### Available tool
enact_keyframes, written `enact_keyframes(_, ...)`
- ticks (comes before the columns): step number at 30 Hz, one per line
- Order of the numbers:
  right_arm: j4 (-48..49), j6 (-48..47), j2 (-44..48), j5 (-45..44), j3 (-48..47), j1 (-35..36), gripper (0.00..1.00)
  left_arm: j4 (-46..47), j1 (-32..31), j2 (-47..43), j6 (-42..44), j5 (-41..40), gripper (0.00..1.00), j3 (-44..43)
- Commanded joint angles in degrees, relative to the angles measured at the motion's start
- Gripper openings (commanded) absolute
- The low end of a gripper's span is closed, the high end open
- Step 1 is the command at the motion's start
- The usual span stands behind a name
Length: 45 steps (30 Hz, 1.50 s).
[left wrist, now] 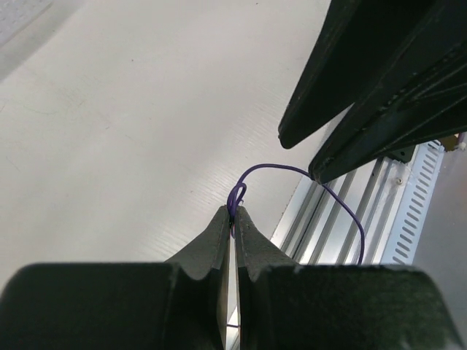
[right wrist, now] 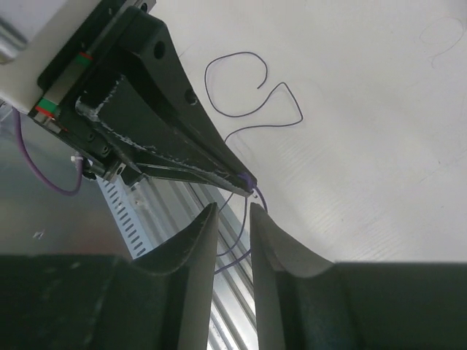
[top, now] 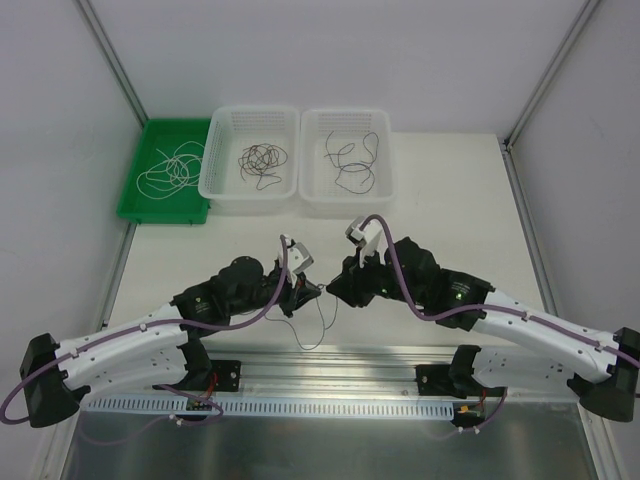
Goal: Untangle the cables
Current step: Untie the cable.
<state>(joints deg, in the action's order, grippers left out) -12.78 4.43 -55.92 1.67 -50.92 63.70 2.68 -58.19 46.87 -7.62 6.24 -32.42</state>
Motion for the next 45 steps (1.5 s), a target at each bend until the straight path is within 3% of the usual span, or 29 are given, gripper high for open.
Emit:
enact_keyframes(1, 4.59, 3.57, 0.90, -0.45, 1.34, 0.55, 0.26, 1.89, -0.69, 0.68, -2.49, -2.46, 0.00, -2.20)
enact_keyframes(5, 5.04, 4.10, -1.47, 1.05, 1.08, 0.55, 0.21, 1.98, -0.61, 0.59, -3.63, -2.55, 0.00, -2.38)
enact_keyframes(13, 5.83, 4.71, -5.07, 0.71, 1.17, 0.37, 0.20, 1.98, -0.69, -0.99, -4.25, -1.06, 0.00, -2.47)
enact_keyframes(37, 7.59, 2.34, -1.30, 0.44, 2.58, -0.42, 0.20, 2.33, -0.69, 0.24, -2.49, 7.47, 0.00, -2.91)
enact_keyframes(45, 7.77, 2.43, -1.91, 1.58, 2.93, -0.42, 0.13, 2.42, -0.69, -0.47, -2.49, 6.95, 0.00, -2.91)
